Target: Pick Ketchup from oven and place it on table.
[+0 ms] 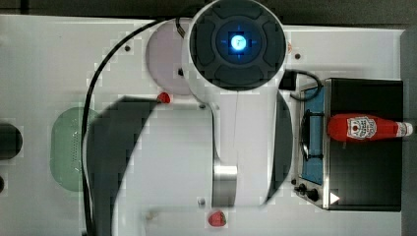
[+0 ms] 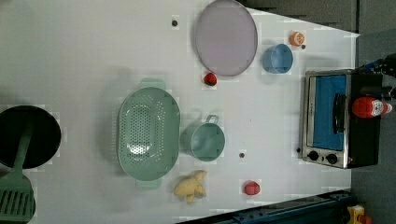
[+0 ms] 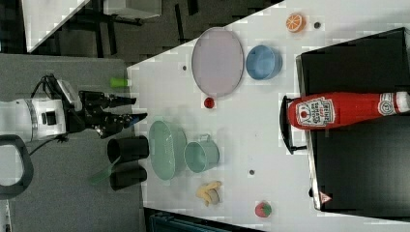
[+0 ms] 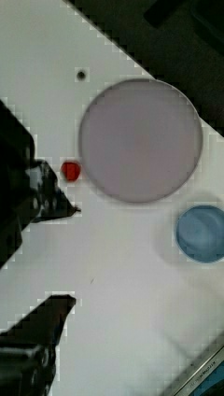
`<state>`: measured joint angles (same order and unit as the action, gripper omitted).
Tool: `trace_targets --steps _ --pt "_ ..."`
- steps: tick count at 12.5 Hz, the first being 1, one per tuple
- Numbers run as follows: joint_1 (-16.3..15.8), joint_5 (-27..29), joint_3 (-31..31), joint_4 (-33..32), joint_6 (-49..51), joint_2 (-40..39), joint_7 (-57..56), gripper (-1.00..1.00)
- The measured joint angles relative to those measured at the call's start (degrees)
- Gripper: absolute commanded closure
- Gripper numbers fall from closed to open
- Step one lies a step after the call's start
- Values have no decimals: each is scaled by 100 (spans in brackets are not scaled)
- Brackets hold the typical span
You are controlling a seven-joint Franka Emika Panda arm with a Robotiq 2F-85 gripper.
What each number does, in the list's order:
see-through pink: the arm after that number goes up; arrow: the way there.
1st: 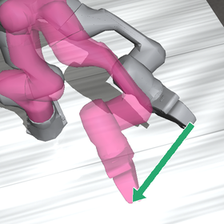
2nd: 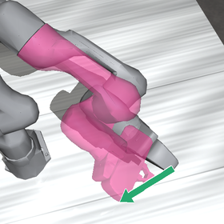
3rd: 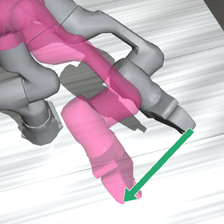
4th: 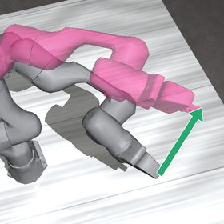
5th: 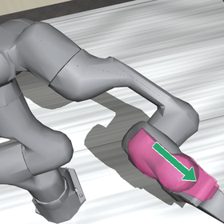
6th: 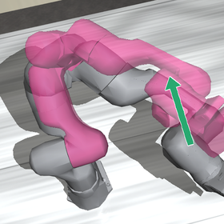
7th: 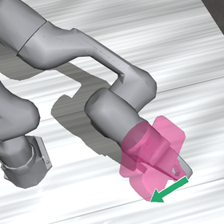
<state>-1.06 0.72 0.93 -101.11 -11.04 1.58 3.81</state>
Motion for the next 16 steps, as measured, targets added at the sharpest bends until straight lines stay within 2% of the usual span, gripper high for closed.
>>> trace_targets --steps 2,3,6,7,10,13,15,16 --pt "53 -22 110 -1058 955 997 21 -82" --pt "80 -30 206 -1320 1176 1488 20 -99" --pt "108 -57 332 -929 1022 2226 20 -100" --pt "112 17 320 -733 924 2231 20 -100" --pt "170 -114 574 -683 336 1956 20 -100" --pt "256 -110 1349 -878 60 1280 30 -100" --pt "515 -169 1787 -968 -492 681 43 -100" --pt "516 -150 2086 -968 -743 357 43 -100"
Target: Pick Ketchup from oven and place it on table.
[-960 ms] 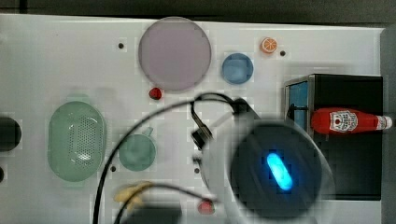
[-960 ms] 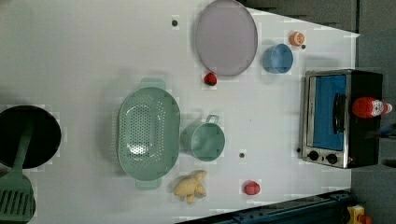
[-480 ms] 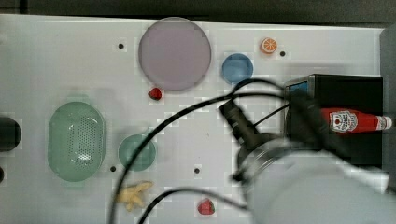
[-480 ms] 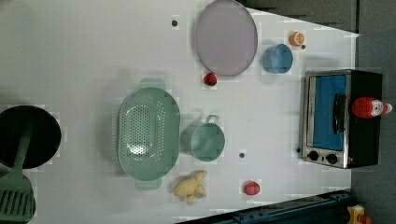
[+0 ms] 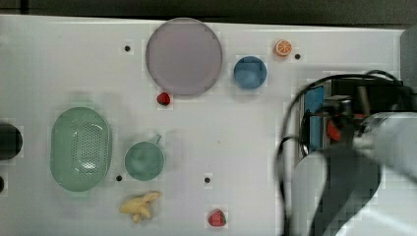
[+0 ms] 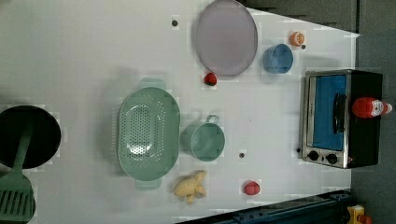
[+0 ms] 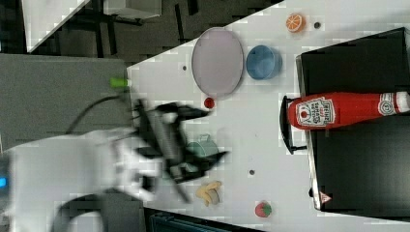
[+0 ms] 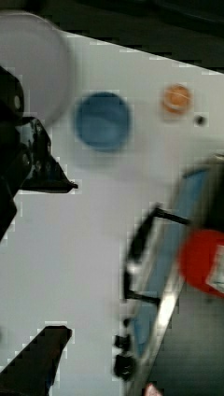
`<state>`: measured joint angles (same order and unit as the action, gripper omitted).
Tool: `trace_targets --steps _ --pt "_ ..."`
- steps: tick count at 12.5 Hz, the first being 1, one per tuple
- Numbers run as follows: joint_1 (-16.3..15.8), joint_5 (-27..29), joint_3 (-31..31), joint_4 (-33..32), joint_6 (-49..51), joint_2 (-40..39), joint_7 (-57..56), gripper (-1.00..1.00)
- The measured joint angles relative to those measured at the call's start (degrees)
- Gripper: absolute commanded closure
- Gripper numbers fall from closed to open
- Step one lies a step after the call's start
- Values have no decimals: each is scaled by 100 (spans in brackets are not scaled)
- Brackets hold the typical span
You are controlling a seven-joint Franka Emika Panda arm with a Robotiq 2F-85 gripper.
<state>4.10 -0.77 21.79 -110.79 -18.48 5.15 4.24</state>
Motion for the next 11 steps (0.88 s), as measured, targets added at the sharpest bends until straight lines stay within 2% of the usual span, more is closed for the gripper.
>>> trace_targets --steps 2,5,9,11 --pt "43 35 421 -90 -436 -413 -1 -100" --pt "148 100 676 -50 -792 -722 -1 -100" --pt "263 251 878 420 -1235 -1618 45 -100" --pt "384 729 878 560 -1437 -2101 50 -100"
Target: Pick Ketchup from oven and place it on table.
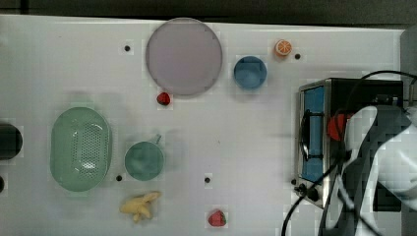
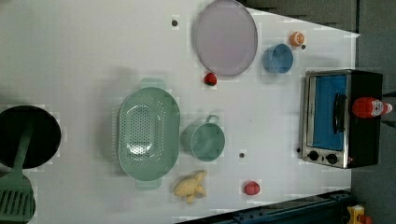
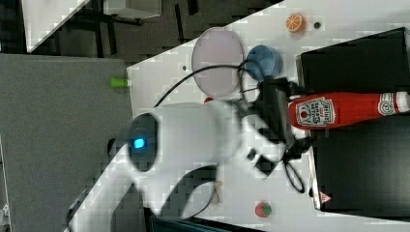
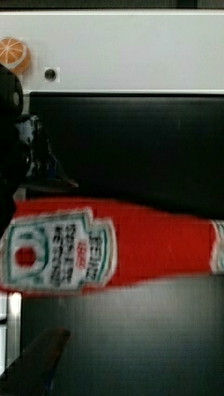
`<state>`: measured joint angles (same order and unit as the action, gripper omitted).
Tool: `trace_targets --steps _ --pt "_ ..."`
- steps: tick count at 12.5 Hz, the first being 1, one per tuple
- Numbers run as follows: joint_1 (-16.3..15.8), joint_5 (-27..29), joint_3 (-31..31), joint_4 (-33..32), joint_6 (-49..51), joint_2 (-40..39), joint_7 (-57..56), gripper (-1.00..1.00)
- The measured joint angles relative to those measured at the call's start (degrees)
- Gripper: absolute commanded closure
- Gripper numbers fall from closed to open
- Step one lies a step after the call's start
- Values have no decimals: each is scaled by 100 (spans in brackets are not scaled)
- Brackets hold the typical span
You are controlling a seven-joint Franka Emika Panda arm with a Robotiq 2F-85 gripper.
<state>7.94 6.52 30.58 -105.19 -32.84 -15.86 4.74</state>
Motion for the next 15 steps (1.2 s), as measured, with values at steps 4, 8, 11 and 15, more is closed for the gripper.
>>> trace_targets --steps 4,8,11,15 --pt "-36 162 98 -341 -176 -302 1 -100" --pt "94 400 -62 -341 -327 -368 2 -68" --pt "52 382 3 -336 -344 -358 0 -26" --pt "58 433 -67 -252 -386 -420 1 -27"
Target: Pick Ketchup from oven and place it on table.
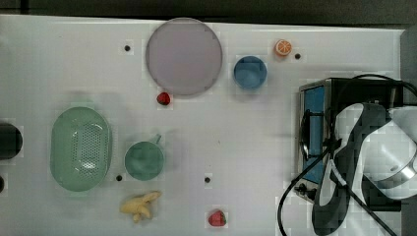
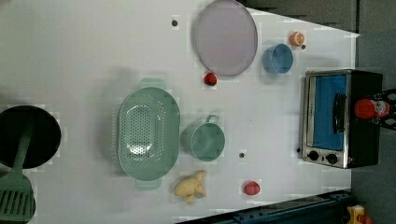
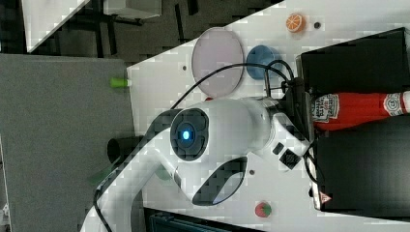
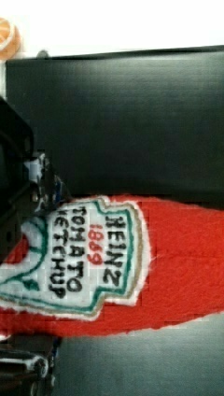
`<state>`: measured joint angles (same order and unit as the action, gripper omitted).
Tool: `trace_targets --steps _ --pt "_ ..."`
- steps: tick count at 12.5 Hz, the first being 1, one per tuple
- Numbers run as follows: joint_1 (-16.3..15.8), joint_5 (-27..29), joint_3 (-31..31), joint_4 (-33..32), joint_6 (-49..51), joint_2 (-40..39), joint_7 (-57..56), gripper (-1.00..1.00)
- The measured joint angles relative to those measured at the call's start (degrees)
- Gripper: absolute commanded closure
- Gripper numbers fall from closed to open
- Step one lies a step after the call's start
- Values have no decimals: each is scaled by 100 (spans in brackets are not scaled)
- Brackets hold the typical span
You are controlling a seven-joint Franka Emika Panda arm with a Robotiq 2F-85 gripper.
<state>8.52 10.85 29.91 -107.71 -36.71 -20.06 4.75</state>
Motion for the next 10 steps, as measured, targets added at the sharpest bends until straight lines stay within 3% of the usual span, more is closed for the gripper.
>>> trace_targets --steps 2,5,8,10 --pt "-10 -244 0 190 196 -49 0 -27" --pt "-27 -600 -53 867 1337 116 -5 -27" --pt "-208 -614 -278 1707 2118 615 -7 -26" --pt "-450 -672 -627 1919 2525 1147 -6 -27"
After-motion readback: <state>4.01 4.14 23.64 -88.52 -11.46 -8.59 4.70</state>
